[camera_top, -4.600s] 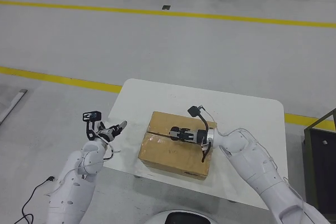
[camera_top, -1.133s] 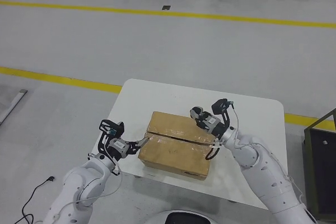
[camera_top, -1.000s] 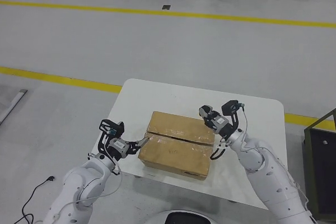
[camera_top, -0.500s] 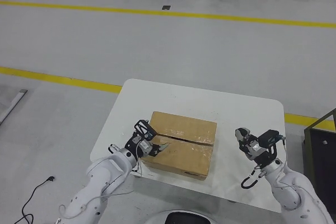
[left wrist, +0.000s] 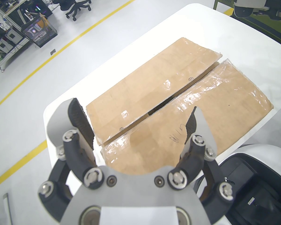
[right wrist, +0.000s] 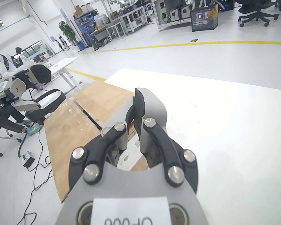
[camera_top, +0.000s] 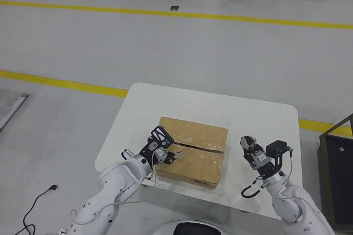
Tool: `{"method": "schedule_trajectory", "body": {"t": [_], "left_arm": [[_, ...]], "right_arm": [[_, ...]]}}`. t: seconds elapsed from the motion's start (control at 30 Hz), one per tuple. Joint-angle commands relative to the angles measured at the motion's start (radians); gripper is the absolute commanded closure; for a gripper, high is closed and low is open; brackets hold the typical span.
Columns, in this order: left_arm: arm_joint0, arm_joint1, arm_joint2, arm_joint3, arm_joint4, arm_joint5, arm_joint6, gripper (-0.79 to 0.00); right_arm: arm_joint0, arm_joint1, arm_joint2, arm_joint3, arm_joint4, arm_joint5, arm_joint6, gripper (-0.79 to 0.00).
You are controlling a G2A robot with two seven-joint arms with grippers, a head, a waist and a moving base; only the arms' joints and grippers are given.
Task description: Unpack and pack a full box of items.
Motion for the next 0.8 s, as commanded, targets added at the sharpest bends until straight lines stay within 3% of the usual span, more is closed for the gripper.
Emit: {"method": "schedule_trajectory", "body": {"t": [0.0, 0.17, 0.33, 0.77], "left_arm": [[-0.018, -0.003, 0.018, 0.018, 0.042, 0.01, -0.005, -0.785], [-0.129, -0.022, 0.142, 0.08, 0.295, 0.05, -0.055, -0.785], [-0.21, -0.049, 0.242, 0.145, 0.402, 0.064, -0.097, -0.785], [-0.305, -0.1, 0.342, 0.265, 0.46, 0.038, -0.173, -0.785]], "right_arm": [[0.006, -0.001, -0.005, 0.008, -0.003, 0.003, 0.004, 0.0], [0.01, -0.001, 0.004, 0.02, -0.001, 0.008, 0.016, 0.0], [0.003, -0.001, 0.012, 0.013, 0.005, 0.013, 0.022, 0.0], [-0.017, -0.002, 0.023, -0.001, 0.012, 0.031, 0.03, 0.0]]}}
